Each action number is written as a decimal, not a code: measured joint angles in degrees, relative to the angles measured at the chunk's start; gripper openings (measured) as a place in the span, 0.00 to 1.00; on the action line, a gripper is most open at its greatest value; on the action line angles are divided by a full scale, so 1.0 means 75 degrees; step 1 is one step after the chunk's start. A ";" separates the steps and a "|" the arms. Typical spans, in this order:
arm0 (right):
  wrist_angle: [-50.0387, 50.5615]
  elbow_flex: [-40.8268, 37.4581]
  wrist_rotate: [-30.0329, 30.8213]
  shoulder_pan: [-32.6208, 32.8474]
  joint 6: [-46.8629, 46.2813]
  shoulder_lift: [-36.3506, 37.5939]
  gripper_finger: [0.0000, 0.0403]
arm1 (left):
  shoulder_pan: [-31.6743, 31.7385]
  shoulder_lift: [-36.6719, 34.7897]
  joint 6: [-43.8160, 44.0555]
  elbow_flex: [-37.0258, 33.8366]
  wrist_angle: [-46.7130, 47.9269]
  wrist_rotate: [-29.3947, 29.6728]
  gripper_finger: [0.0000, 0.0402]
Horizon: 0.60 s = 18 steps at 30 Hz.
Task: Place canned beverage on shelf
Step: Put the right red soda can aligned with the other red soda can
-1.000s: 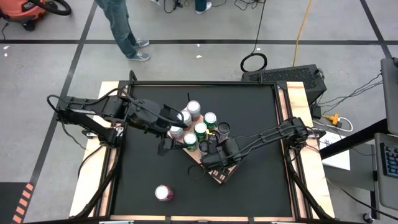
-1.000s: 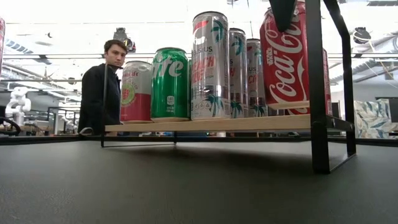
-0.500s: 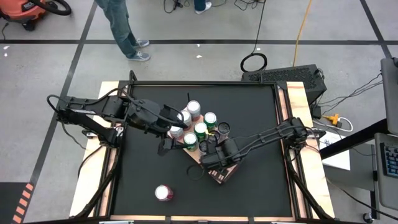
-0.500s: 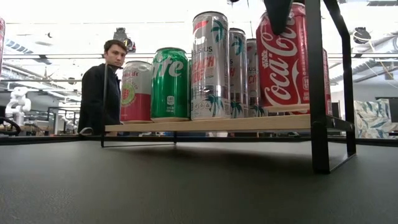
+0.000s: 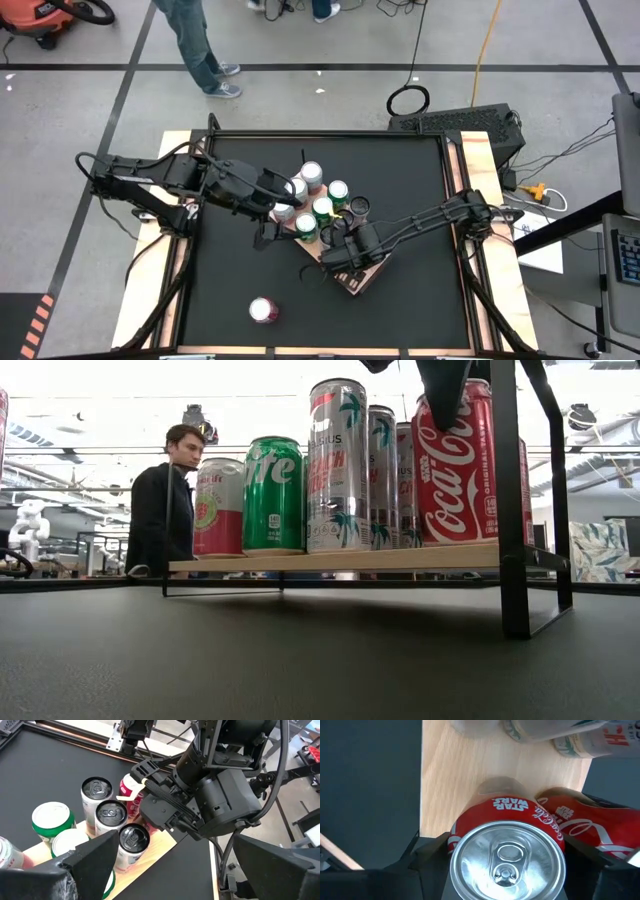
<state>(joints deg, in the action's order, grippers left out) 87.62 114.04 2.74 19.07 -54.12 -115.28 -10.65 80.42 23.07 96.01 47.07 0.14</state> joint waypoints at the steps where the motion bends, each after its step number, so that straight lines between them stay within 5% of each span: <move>1: 0.0034 0.0000 0.0015 0.0000 -0.0028 0.0000 0.68 | 0.0003 0.0000 0.0000 0.0000 0.0000 -0.0003 0.99; 18: 0.0125 0.0002 0.0022 -0.0003 0.0024 -0.0003 0.78 | 0.0003 0.0000 0.0000 0.0000 0.0000 -0.0003 0.99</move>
<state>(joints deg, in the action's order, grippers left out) 88.55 114.05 2.91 19.05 -53.94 -115.31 -10.63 80.42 23.07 96.01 47.07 0.12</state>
